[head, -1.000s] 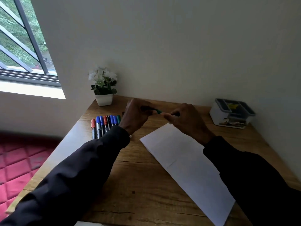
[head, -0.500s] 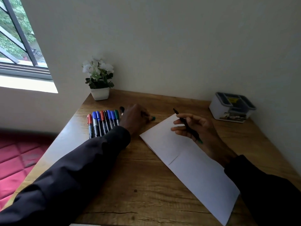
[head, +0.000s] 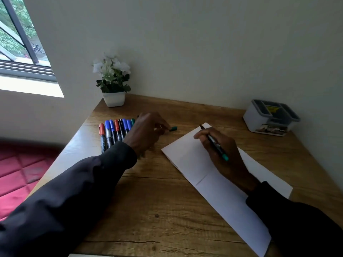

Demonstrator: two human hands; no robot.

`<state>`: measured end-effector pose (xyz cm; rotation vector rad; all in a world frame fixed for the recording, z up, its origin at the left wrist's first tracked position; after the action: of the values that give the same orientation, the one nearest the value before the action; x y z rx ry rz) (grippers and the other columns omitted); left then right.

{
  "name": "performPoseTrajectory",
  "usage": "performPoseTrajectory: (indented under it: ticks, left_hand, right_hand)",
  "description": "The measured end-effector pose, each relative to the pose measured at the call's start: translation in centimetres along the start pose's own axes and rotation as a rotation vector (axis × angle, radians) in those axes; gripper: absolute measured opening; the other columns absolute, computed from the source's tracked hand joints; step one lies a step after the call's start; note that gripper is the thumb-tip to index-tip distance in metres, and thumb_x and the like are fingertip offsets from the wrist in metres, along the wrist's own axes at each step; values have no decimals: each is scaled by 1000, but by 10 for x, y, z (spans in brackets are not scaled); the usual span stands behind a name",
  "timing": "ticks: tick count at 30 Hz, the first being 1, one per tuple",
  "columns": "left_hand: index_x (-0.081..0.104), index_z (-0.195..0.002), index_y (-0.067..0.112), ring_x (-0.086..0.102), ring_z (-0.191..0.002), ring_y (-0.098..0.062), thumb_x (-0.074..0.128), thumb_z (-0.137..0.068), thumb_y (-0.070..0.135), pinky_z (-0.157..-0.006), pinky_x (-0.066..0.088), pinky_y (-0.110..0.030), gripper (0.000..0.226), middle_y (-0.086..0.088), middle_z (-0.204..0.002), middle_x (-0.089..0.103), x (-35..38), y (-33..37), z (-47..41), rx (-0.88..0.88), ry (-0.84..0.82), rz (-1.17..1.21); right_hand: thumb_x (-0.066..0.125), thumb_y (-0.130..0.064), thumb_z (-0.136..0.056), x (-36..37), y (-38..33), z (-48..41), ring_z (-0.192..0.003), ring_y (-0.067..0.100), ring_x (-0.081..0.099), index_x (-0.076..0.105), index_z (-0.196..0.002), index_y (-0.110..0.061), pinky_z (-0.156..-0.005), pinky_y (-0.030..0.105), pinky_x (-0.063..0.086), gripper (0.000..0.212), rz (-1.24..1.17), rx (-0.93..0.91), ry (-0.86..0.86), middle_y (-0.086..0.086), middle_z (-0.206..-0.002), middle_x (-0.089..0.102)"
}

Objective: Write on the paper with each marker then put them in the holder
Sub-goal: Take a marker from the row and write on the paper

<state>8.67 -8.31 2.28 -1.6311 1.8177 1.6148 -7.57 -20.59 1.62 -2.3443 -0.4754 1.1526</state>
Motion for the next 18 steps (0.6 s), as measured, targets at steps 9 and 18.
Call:
performPoseTrajectory:
  ticks: [9, 18]
  left_hand:
    - [69, -105, 25, 59, -102, -2, 66, -88, 13, -84, 55, -20, 21, 11, -115, 60, 20, 8, 18, 59, -322, 68]
    - [68, -104, 32, 58, -106, -5, 70, -85, 20, -91, 54, -32, 23, 12, -113, 60, 37, 13, 26, 70, -431, 107]
  right_hand:
    - [51, -55, -98, 33, 2, 24, -128, 2, 54, 63, -135, -16, -115, 12, 30, 56, 189, -3, -190, -2, -137, 64]
    - [56, -47, -99, 24, 5, 34, -140, 8, 48, 59, -136, -19, -120, 43, 38, 47, 187, -75, -261, -3, -146, 56]
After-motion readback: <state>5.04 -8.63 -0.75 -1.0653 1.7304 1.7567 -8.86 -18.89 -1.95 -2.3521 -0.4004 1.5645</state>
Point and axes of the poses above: each hand's wrist, its own z-axis away from the middle knuckle, its own x-axis out of the palm, y = z × x, the point moved 10 cm from there along -z, towards the middle knuckle
